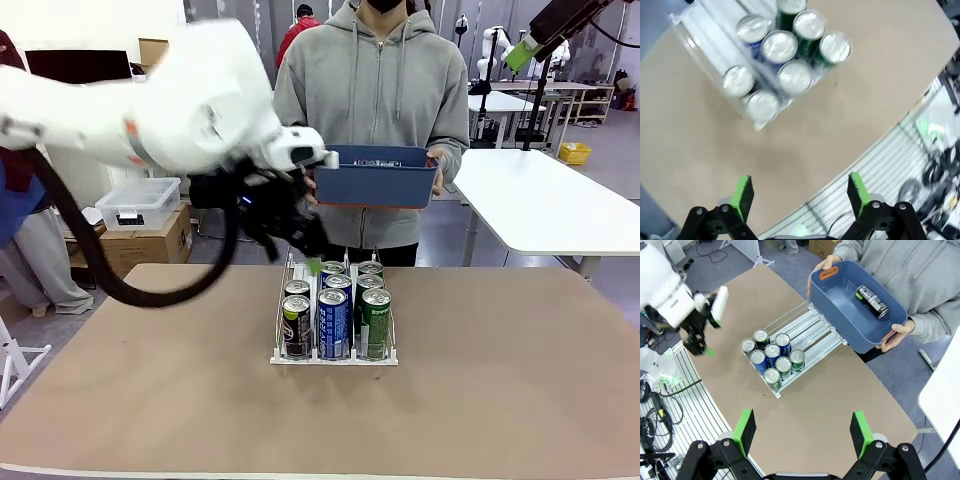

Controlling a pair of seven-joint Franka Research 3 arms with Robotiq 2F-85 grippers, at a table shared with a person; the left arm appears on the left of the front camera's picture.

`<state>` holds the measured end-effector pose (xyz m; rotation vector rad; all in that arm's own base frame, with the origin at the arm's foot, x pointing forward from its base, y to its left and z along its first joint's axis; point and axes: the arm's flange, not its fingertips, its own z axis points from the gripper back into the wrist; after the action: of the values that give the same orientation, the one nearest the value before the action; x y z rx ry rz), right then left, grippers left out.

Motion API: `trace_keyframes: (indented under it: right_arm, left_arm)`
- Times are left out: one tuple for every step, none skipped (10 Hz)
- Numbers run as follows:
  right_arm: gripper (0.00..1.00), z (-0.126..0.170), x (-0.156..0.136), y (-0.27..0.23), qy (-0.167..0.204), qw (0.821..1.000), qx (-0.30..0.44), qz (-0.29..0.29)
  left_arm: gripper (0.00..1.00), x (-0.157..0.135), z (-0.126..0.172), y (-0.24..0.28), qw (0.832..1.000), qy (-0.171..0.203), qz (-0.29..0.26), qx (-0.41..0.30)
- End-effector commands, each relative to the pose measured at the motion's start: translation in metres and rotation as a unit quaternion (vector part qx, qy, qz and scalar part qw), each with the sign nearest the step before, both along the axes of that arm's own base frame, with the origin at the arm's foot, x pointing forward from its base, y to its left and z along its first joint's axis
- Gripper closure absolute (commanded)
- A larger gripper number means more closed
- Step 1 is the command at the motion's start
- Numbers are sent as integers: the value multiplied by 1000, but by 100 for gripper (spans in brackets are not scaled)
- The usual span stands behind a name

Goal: Fill the beverage cans into the dispenser.
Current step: Pick up the Pepsi coke handed by the human.

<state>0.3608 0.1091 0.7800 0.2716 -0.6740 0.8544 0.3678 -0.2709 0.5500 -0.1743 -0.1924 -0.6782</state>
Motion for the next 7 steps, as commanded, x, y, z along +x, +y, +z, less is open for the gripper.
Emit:
trace_keyframes:
  right_arm:
    - [0, -1, -1, -1, 0, 1000, 1, 1]
    - [0, -1, -1, -1, 0, 1000, 1, 1]
    - [0, -1, -1, -1, 0, 1000, 1, 1]
    - [0, -1, -1, -1, 0, 1000, 1, 1]
    - [0, -1, -1, -1, 0, 1000, 1, 1]
    - [0, -1, -1, -1, 0, 1000, 1, 1]
    - [0, -1, -1, -1, 0, 1000, 1, 1]
  left_arm:
    - [0, 11, 39, 38, 997, -44, -58, 14]
    - [0, 7, 58, 53, 994, -71, -80, -7]
    - [0, 5, 79, 77, 991, -79, -106, -28]
    - [0, 0, 91, 95, 987, -97, -114, -51]
    - [0, -11, 102, 107, 984, -113, -119, -75]
    - [0, -16, 114, 121, 981, -123, -124, -82]
    - [0, -20, 124, 135, 980, -131, -121, -92]
